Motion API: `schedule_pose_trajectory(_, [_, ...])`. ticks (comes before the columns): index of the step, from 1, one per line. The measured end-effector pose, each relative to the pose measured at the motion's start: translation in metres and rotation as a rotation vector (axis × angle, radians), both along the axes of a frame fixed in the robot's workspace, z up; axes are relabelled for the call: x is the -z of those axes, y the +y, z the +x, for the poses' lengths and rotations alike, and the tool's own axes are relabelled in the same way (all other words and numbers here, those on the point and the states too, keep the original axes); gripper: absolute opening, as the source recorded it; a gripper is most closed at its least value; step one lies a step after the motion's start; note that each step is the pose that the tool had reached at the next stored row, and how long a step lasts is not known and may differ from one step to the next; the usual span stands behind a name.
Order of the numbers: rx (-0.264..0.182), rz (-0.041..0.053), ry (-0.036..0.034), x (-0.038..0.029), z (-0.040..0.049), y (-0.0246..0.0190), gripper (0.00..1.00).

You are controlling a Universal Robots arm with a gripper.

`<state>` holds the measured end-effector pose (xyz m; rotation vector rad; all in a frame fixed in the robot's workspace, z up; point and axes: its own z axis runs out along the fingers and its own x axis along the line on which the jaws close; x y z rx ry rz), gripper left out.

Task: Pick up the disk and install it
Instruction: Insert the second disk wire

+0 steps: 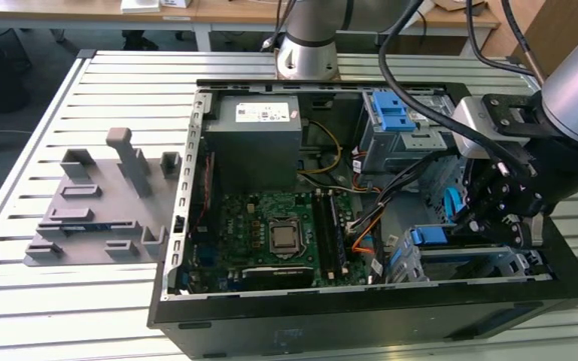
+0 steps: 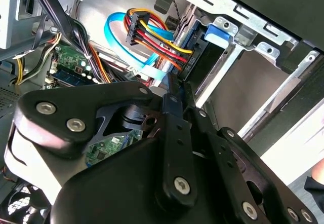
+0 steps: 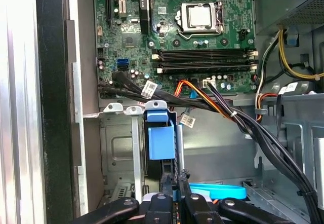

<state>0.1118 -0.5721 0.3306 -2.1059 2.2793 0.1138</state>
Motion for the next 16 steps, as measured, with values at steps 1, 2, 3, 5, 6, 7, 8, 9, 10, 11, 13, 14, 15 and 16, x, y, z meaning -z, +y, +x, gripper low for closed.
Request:
schedule_pose_trajectory(1, [0.0,0.0,0.0001,0.0002,0.0003,-0.0001,0.16])
schedule_pose_trajectory(2, [0.0,0.0,0.0001,0.0003,0.0003,-0.0001,0.16])
schedule_pose_trajectory(3, [0.0,0.0,0.0,0.0002,0.0003,-0.0001,0.16])
schedule_pose_trajectory(5, [0.0,0.0001,0.0,0.0003,0.0004,-0.0001,0.16])
schedule_pose_trajectory(6, [0.0,0.0001,0.0,0.0004,0.0004,-0.0001,0.16])
schedule_pose_trajectory(7, [0.0,0.0002,-0.0001,0.0004,0.0004,-0.0001,0.17])
schedule_pose_trajectory(8, [0.0,0.0002,0.0,0.0004,0.0004,-0.0001,0.17])
schedule_pose_trajectory(9, [0.0,0.0002,0.0,0.0003,0.0004,-0.0001,0.24])
schedule_pose_trajectory(10, [0.0,0.0004,0.0,0.0,0.0004,-0.0002,0.24])
schedule_pose_trajectory(11, [0.0,0.0006,0.0,-0.0007,0.0004,-0.0001,0.24])
schedule_pose_trajectory(13, [0.0,0.0006,0.0,-0.0019,0.0004,-0.0001,0.24])
schedule_pose_trajectory(14, [0.0,0.0005,0.0,-0.0028,0.0004,-0.0001,0.24])
schedule_pose_trajectory(15, [0.0,0.0005,0.0,-0.0036,0.0004,-0.0001,0.24])
schedule_pose_trajectory(16, [0.0,0.0004,0.0,-0.0044,0.0004,-0.0001,0.24])
